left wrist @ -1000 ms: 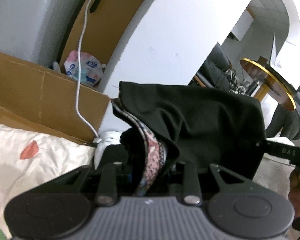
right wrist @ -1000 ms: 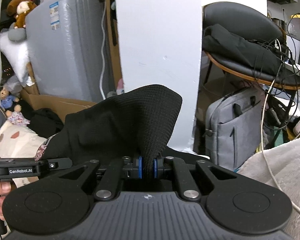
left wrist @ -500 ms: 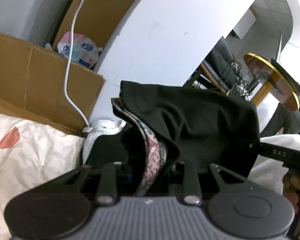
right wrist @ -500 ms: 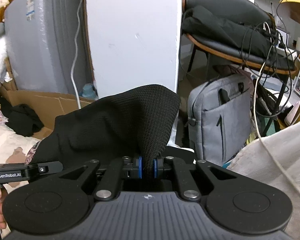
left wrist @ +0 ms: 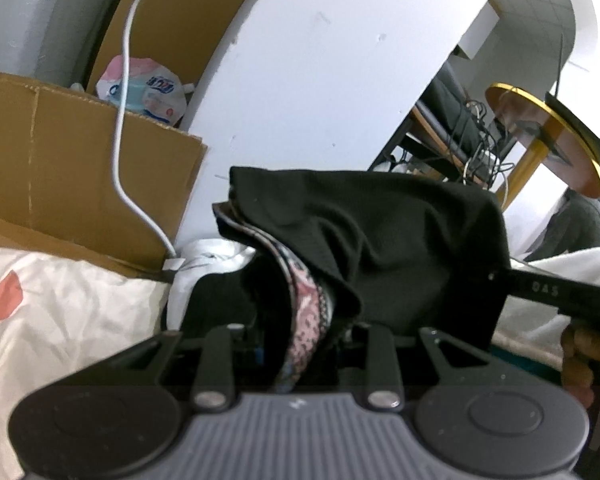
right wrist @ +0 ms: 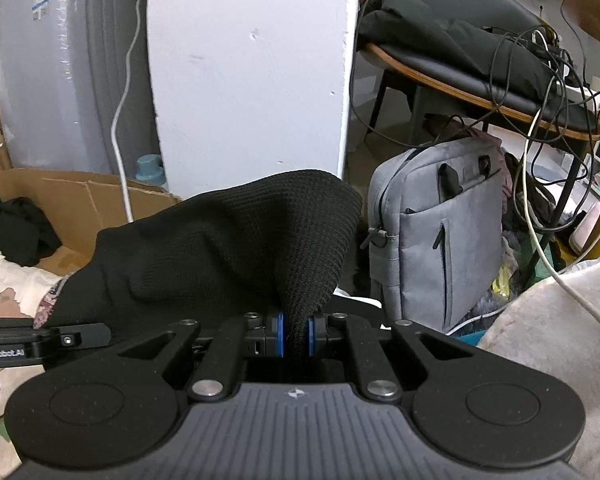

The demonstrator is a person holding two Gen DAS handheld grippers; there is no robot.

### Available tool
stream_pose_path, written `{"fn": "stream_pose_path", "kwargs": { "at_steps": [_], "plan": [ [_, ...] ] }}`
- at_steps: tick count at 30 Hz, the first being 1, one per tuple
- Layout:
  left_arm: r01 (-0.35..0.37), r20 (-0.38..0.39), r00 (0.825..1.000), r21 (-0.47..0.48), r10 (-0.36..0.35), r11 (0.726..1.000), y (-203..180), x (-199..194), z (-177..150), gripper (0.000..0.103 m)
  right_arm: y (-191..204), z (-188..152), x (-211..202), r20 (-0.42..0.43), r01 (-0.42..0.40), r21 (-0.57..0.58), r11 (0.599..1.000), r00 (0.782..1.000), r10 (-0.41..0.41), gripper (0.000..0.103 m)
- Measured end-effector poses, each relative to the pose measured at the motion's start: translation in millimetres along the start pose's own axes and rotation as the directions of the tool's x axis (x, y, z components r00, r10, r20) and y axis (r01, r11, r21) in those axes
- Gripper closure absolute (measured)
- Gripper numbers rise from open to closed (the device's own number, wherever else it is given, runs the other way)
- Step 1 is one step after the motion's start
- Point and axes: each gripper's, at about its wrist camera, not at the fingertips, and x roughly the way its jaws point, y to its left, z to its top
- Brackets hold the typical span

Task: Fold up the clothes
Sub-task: 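Carry the held trousers sideways with both grippers, keeping them folded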

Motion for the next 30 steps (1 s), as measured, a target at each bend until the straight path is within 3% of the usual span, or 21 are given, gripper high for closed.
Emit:
{"fn": "stream_pose_path", "kwargs": {
  "at_steps": [13, 18, 30],
  "plan": [
    [0.017, -0.024, 1.0, 0.024, -0.016, 1.0, 11, 32, 7, 0.073, -8, 0, 39, -0.013, 0.028, -0.013, 1.0, 1.0, -0.028, 0.092],
    [0.025, -0.038, 0.999, 0.054, -0.023, 0.998, 17, 45, 7, 0.072, -14, -1, 58, -0.05, 0.031, -0.022, 0.999, 0.998, -0.033, 0.092],
    [0.02, -0.058, 0.998, 0.022, -0.019, 1.0, 38, 74, 9, 0.072, -20, -3, 109, -0.127, 0.041, -0.023, 0.999, 0.991, -0.043, 0.092]
  ]
}}
